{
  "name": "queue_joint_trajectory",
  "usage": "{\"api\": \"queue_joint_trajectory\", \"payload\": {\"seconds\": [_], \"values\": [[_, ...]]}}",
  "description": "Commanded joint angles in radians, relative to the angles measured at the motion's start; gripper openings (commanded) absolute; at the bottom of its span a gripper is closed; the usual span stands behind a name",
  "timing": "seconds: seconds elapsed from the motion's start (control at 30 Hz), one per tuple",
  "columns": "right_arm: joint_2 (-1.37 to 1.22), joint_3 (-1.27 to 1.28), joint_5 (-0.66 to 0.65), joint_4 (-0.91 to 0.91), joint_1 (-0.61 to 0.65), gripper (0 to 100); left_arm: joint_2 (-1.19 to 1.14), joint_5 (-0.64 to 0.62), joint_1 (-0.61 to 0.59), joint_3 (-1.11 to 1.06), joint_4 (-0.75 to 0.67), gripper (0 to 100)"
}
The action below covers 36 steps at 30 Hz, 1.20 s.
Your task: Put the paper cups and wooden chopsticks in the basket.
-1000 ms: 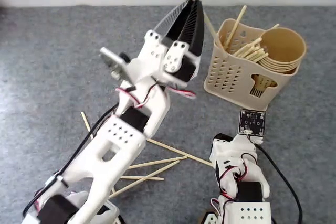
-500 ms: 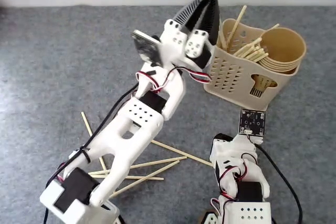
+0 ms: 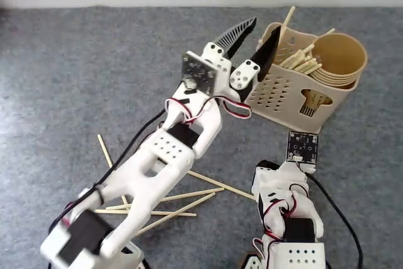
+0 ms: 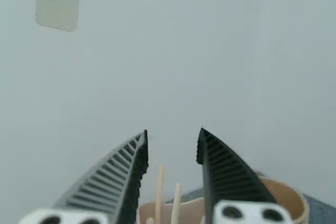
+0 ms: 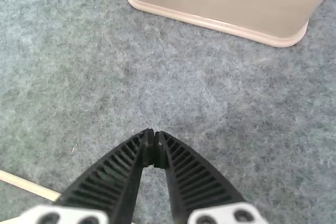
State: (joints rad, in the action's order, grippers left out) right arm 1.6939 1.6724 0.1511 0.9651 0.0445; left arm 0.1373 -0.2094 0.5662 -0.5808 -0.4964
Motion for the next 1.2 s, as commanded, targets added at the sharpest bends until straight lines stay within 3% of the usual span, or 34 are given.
{"api": "queue_joint_trajectory", "payload": {"seconds": [0.0, 0.17, 0.33, 0.57, 0.8, 0.93, 1.17], "values": [[0.022, 0.012, 0.0, 0.004, -0.005, 0.9, 0.206, -0.037, 0.008, -0.004, 0.115, 12], [0.022, 0.012, 0.0, 0.004, -0.005, 0.9, 0.476, -0.089, -0.058, -0.03, 0.463, 6], [0.022, 0.012, 0.0, 0.004, -0.005, 0.9, 0.704, -0.089, -0.213, -0.03, 0.847, 5], [0.022, 0.012, 0.0, 0.004, -0.005, 0.9, 0.936, -0.087, -0.443, -0.136, 1.142, 5], [0.022, 0.012, 0.0, 0.004, -0.005, 0.9, 1.198, -0.084, -0.664, -0.446, 1.287, 5], [0.022, 0.012, 0.0, 0.004, -0.005, 0.9, 1.372, 0.029, -0.781, -0.685, 1.284, 5], [0.022, 0.012, 0.0, 0.004, -0.005, 0.9, 1.702, 0.043, -0.796, -1.056, 1.286, 5]]}}
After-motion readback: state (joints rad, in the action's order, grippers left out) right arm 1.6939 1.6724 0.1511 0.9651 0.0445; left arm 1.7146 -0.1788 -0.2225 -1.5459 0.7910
